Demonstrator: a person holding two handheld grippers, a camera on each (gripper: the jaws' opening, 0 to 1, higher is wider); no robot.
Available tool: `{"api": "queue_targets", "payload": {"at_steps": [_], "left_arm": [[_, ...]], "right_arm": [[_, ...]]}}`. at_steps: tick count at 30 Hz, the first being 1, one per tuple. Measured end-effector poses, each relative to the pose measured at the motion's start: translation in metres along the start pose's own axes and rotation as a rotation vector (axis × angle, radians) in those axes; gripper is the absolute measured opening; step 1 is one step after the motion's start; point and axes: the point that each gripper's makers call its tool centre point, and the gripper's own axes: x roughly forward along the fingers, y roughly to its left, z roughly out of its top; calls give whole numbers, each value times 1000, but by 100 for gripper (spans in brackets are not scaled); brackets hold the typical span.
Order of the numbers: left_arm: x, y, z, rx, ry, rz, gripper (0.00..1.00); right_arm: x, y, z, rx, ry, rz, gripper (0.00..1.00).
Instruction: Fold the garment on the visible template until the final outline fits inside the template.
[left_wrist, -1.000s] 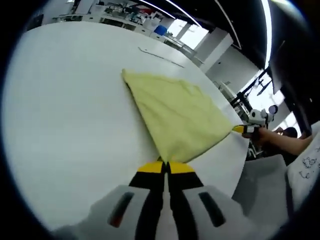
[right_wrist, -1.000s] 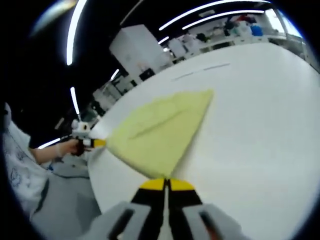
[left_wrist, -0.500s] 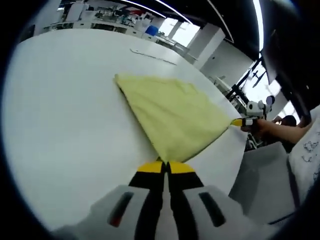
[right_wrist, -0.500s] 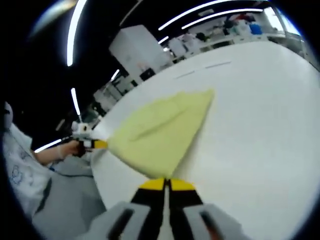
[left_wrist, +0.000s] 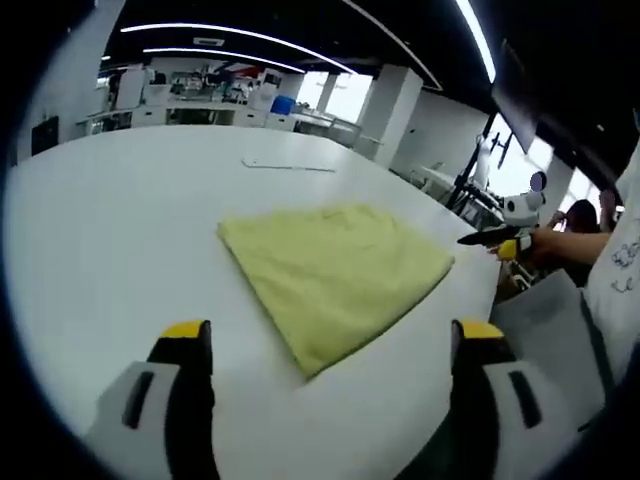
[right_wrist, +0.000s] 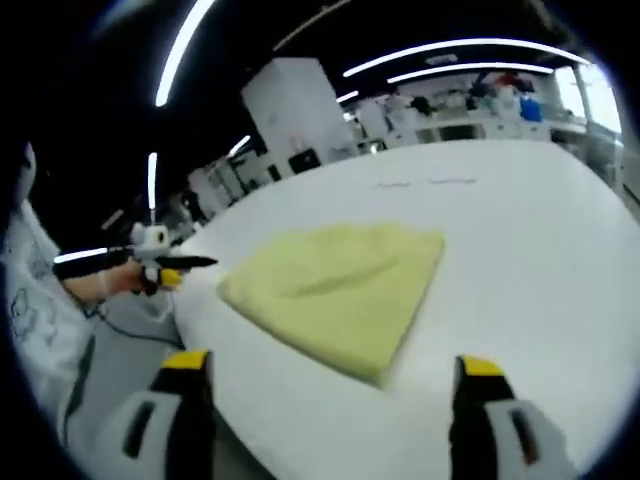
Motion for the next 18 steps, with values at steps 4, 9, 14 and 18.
{"api": "queue_targets", "payload": {"at_steps": [4,9,14,18], "left_arm": [[2,-10,4,11,-20,7,99],[6,-14,1,31,-25,8,99],[6,-19,-4,66,-10,19,99],[7,-20,-6,65,-10,11,99]], "right_arm": [[-7,0,1,8,-34,-34,100],[-16,-1,1,30,-77,-64,100],[-22,5,-3,36,-86,-76,100],[-22,7,-7,29,-90,-82,100]]}}
